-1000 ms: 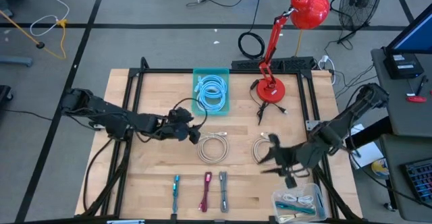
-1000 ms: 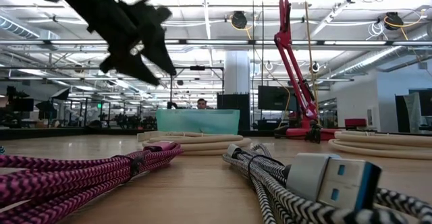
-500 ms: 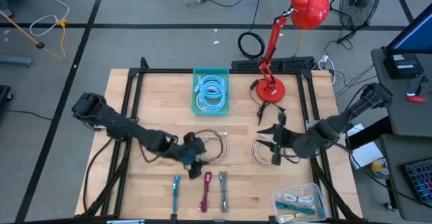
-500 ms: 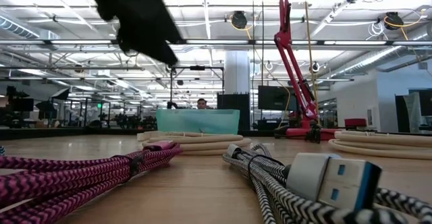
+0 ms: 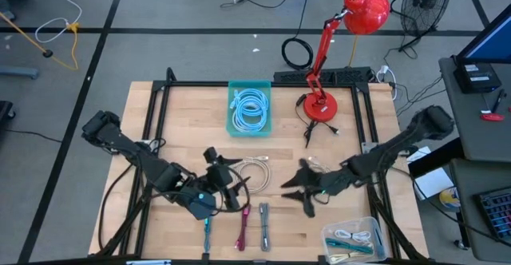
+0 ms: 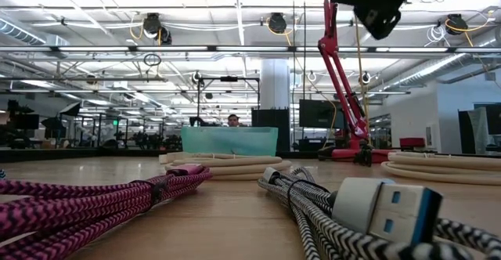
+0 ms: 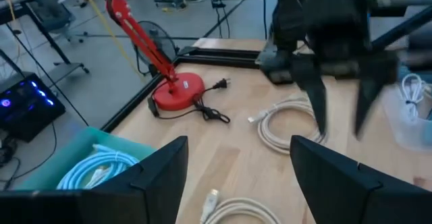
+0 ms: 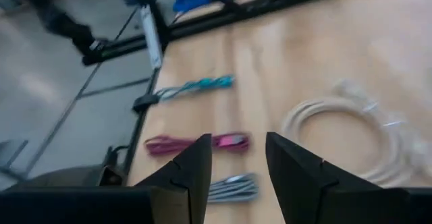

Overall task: Pick & Place USB Port
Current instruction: Put the gray USB cable into the transparent bin

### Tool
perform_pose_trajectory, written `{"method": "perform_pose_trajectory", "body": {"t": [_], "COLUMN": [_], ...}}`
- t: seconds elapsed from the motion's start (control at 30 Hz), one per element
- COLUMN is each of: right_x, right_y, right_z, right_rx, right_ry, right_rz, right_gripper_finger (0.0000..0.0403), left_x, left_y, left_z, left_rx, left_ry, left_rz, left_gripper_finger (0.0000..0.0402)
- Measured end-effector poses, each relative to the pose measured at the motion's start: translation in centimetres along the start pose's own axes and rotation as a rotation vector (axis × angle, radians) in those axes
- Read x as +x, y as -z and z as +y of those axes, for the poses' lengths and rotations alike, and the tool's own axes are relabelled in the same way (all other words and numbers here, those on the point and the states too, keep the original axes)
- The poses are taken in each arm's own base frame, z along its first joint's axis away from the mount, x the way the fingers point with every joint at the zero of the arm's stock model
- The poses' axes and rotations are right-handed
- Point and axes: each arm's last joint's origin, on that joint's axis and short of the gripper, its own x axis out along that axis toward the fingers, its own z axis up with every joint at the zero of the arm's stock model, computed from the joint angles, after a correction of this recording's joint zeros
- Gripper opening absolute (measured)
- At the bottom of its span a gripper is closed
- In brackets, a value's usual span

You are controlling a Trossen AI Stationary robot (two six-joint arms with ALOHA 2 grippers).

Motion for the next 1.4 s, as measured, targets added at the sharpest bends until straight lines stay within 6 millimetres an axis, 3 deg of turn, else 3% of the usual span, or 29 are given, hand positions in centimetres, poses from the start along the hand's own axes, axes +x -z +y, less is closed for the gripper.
{"method": "perform_pose_trajectory", "body": {"t": [0.17, 0.43, 0.53, 0.7, 0.9, 1.27, 1.4], "right_x": [3.1, 6.9, 8.1, 10.0, 12.3, 13.3, 14.0], "right_y": [0.7, -1.8, -2.1, -0.2, 2.6, 1.8, 2.6], "right_z": [2.1, 8.0, 9.0, 8.4, 7.0, 5.1, 4.1], "right_rx": [-0.008, -0.111, -0.058, 0.191, 0.429, 0.522, 0.525], "right_ry": [-0.021, -0.010, 0.087, 0.249, 0.241, 0.277, 0.326], "right_rz": [0.088, 0.205, 0.287, 0.426, 0.667, 0.668, 0.696], "right_gripper_finger": [0.0130, 0.0130, 0.0130, 0.0130, 0.0130, 0.0137, 0.0155], "left_x": [-0.6, -2.6, -3.4, -4.6, -5.3, -5.0, -5.0], "left_y": [0.4, 2.2, 2.6, 3.1, 3.3, 4.8, 4.9], "left_z": [-0.2, -0.8, -1.1, -1.6, -2.0, -1.8, -1.7], "left_rx": [0.001, 0.003, -0.001, -0.001, 0.010, 0.074, 0.086], "left_ry": [0.019, 0.066, 0.075, 0.104, 0.122, 0.098, 0.094], "left_rz": [0.021, 0.120, 0.127, 0.127, 0.122, 0.151, 0.157], "left_gripper_finger": [0.0262, 0.0262, 0.0262, 0.0262, 0.0262, 0.0262, 0.0262]}}
